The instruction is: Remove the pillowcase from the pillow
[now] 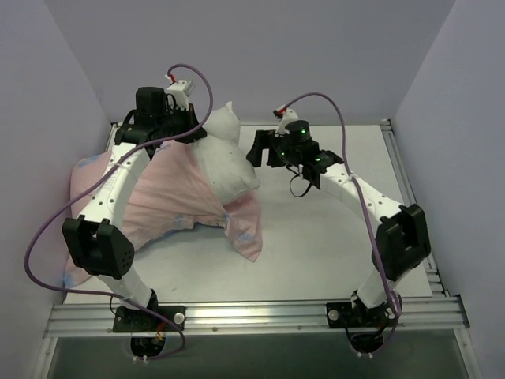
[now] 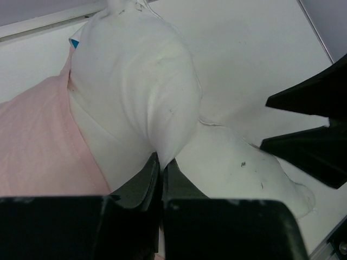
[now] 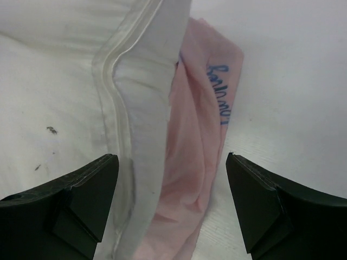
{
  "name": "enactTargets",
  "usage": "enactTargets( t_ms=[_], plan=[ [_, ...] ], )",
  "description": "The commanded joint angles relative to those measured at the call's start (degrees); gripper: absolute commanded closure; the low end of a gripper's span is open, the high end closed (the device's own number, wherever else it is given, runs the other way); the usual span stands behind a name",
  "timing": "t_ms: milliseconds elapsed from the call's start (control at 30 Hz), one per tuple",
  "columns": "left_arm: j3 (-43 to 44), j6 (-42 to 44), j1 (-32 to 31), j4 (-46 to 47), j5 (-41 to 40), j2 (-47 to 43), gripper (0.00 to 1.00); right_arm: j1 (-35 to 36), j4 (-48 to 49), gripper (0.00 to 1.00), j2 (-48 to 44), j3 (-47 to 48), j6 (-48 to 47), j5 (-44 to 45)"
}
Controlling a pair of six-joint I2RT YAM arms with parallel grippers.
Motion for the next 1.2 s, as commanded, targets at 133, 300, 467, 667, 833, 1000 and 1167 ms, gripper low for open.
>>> enactTargets(
  t_ms=[133, 300, 467, 667, 833, 1000, 1167],
  plan=[
    [3.7, -1.0, 0.2, 4.3, 0.9, -0.1, 0.98, 6.9, 2.3, 0.15, 4.5, 5.8, -0.3, -8.1],
    [2.3, -0.7, -0.7, 4.8, 0.8, 1.0, 0.98, 6.8, 6.1, 0.14, -2.3, 0.9, -1.4, -7.7],
    [3.0, -0.9, -0.9, 4.6, 1.0, 1.3, 0.98, 6.7, 6.0, 0.1, -9.2, 1.3, -3.2, -4.9],
    [3.7, -0.6, -1.2, 4.0, 1.2, 1.2, 0.98, 9.4, 6.1, 0.0, -4.3, -0.8, -2.1, -4.2],
    [2.8, -0.7, -1.4, 4.5, 1.5, 1.0, 0.98, 10.6, 6.8, 0.0, 8.8, 0.7, -6.3, -6.9],
    [1.9, -0.3, -1.5, 4.8, 1.2, 0.6, 0.98, 12.2, 15.1, 0.11, 14.5, -0.7, -6.7, -19.9],
    [0.9, 3.6, -1.5, 0.3, 2.6, -1.5, 0.84, 7.5, 20.0, 1.0, 13.9, -4.1, 0.8, -21.3]
  ],
)
